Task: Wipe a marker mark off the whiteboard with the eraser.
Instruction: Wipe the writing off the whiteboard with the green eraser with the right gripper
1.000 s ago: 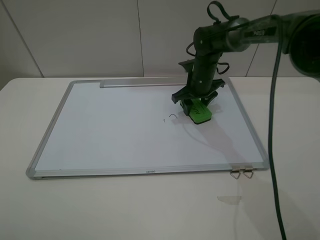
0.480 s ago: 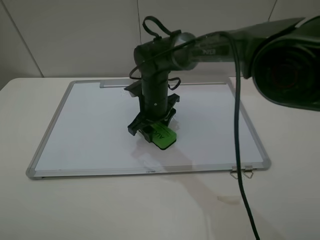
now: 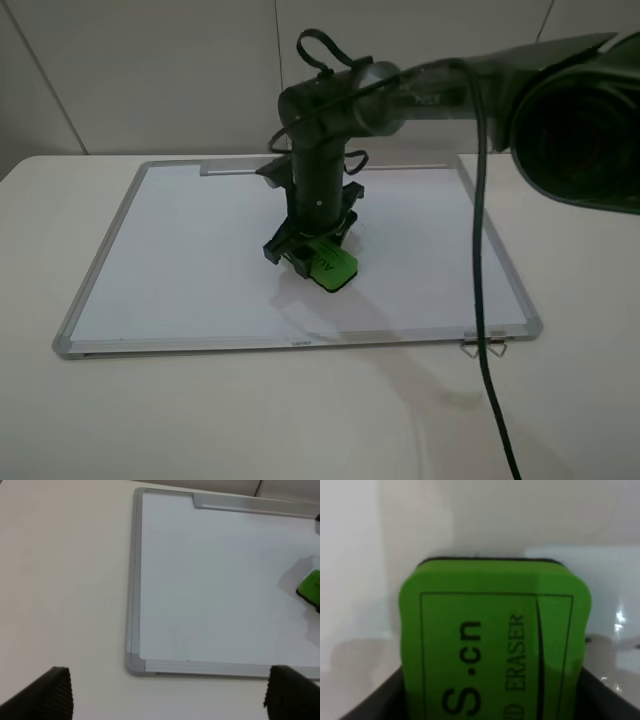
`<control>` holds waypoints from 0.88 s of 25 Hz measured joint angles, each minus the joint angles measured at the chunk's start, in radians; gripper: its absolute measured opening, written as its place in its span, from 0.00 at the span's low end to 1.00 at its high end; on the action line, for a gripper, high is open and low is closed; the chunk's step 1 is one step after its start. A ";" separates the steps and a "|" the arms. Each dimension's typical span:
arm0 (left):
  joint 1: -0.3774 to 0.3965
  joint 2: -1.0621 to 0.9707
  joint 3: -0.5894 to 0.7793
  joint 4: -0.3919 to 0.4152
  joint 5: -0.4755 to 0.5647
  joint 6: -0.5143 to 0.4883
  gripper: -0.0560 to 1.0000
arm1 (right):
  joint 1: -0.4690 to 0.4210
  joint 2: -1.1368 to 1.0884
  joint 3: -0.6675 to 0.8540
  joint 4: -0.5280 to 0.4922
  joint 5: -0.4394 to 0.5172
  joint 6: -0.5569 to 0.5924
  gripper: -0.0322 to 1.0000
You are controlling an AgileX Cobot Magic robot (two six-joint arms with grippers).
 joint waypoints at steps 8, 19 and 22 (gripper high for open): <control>0.000 0.000 0.000 -0.012 0.000 0.000 0.79 | -0.231 0.000 0.000 -0.007 -0.092 0.002 0.61; 0.000 0.000 0.000 -0.016 -0.006 0.000 0.79 | -0.172 0.000 0.000 0.004 -0.185 -0.019 0.61; 0.000 0.000 0.000 -0.016 -0.006 0.000 0.79 | -0.083 0.005 0.000 0.039 -0.273 -0.021 0.61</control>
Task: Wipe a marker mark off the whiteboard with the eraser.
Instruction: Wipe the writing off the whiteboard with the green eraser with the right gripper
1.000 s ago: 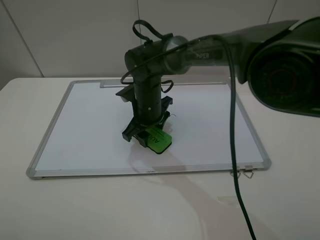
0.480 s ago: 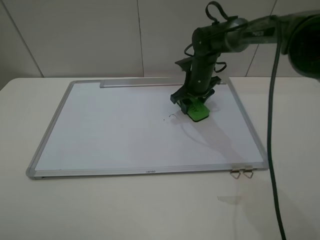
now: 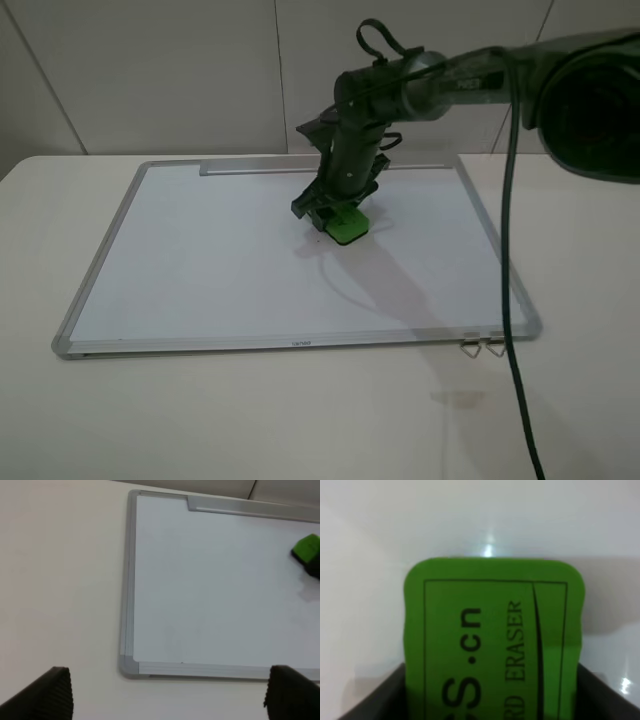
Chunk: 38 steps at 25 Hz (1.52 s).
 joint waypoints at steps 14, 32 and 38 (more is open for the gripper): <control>0.000 0.000 0.000 0.000 0.000 0.000 0.79 | 0.058 0.012 0.003 0.089 -0.112 -0.090 0.61; 0.000 0.000 0.000 0.000 0.000 0.000 0.79 | -0.063 0.049 -0.020 0.078 -0.087 -0.075 0.60; 0.000 0.000 0.000 0.000 0.000 0.000 0.79 | 0.071 0.053 -0.020 0.101 -0.088 -0.093 0.60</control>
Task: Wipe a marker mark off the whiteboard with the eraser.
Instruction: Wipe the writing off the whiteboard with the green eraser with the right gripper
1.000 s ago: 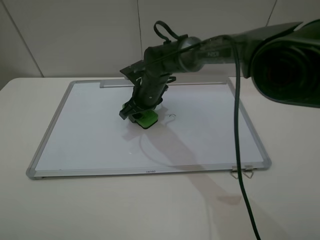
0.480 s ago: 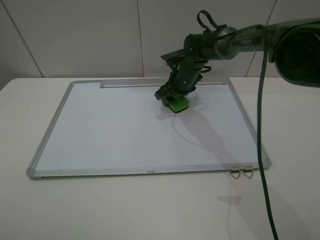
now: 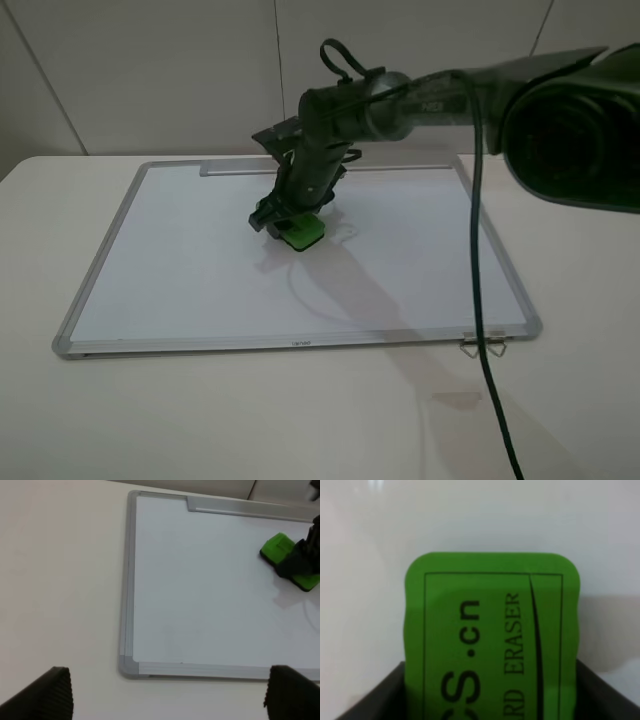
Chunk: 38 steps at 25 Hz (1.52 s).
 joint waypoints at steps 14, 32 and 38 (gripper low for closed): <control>0.000 0.000 0.000 0.000 0.000 0.000 0.79 | -0.150 -0.001 -0.008 -0.038 0.082 0.065 0.60; 0.000 0.000 0.000 0.000 -0.001 0.000 0.79 | -0.023 -0.003 -0.012 0.012 0.093 0.116 0.60; 0.000 0.000 0.000 0.000 -0.001 0.000 0.79 | 0.013 -0.003 -0.012 0.040 0.065 0.117 0.60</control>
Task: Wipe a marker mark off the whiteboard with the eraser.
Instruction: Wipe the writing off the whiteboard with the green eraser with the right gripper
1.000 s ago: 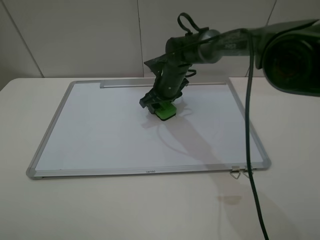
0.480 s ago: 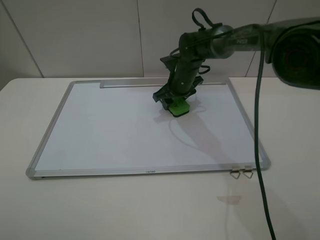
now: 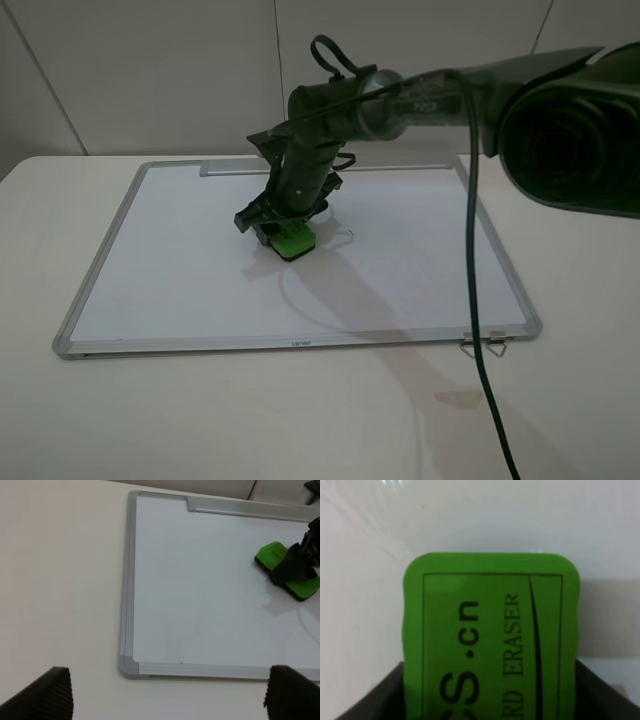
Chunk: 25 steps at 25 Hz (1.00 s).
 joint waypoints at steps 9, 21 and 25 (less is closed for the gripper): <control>0.000 0.000 0.000 0.000 0.000 0.000 0.79 | -0.067 0.023 -0.001 -0.104 -0.046 0.012 0.60; 0.000 0.000 0.000 0.000 0.000 0.000 0.79 | -0.158 0.013 0.110 -0.123 -0.251 0.048 0.60; 0.000 0.000 0.000 0.000 0.000 0.000 0.79 | -0.160 0.005 0.118 -0.126 -0.257 0.053 0.60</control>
